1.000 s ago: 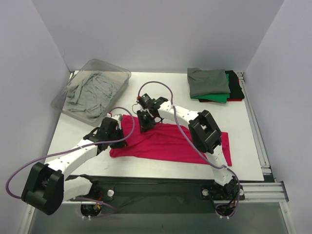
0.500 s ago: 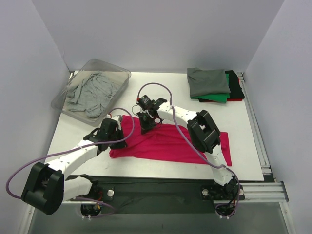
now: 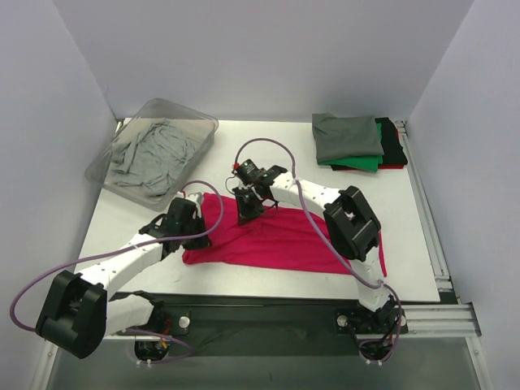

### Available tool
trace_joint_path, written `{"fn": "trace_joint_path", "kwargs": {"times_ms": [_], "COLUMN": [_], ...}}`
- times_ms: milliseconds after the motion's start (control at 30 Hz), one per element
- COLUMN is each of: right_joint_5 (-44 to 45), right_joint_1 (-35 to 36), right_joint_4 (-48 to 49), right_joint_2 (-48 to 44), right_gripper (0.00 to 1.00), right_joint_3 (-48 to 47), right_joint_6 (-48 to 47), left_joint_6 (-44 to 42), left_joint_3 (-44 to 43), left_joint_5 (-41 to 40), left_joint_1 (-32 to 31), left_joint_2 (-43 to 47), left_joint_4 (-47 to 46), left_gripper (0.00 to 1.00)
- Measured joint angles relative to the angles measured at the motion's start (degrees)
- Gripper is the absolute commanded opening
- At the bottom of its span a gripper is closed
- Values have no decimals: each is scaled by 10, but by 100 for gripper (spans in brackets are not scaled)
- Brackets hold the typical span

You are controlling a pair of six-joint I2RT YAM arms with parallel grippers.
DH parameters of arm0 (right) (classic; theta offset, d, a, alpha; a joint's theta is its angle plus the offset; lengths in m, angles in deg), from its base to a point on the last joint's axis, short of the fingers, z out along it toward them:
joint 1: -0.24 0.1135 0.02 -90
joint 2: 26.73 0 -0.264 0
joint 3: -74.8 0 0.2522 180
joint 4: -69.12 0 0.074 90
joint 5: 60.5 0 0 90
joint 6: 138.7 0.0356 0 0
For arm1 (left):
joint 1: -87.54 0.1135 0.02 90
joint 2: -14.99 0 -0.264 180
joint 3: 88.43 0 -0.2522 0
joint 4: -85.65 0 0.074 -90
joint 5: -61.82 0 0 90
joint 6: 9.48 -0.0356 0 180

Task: Fold and stack the t-shirts
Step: Fold the other side of the tshirt into a rectangle

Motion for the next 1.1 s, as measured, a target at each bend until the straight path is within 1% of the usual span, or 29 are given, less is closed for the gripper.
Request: {"fn": "trace_joint_path", "kwargs": {"times_ms": [600,667,733,833,867,967,1000,1033,1100], "right_joint_5": [-8,-7,-7,-7,-7,-7,-7,-7,-7], "right_joint_1": [0,0,0,0,0,0,0,0,0], "right_joint_4": [18,20,21,23,23,23,24,24,26], "right_joint_2": [-71,-82,-92,-103,-104,-105,-105,-105,-105], "right_gripper": [0,0,0,0,0,0,0,0,0], "right_joint_3": [107,118,127,142,145,151,153,155,160], "right_joint_6": [9,9,9,10,10,10,10,10,10], "left_joint_6": [1,1,1,3,3,5,7,7,11], "left_joint_3": [0,0,0,0,0,0,0,0,0], "left_joint_5": [0,0,0,0,1,1,1,1,2], "left_joint_1": [0,0,0,0,0,0,0,0,0], "left_joint_2": [0,0,0,0,0,2,4,6,13], "left_joint_4": [8,8,8,9,10,17,19,21,26], "left_gripper": [0,6,9,19,27,37,44,47,49]}}
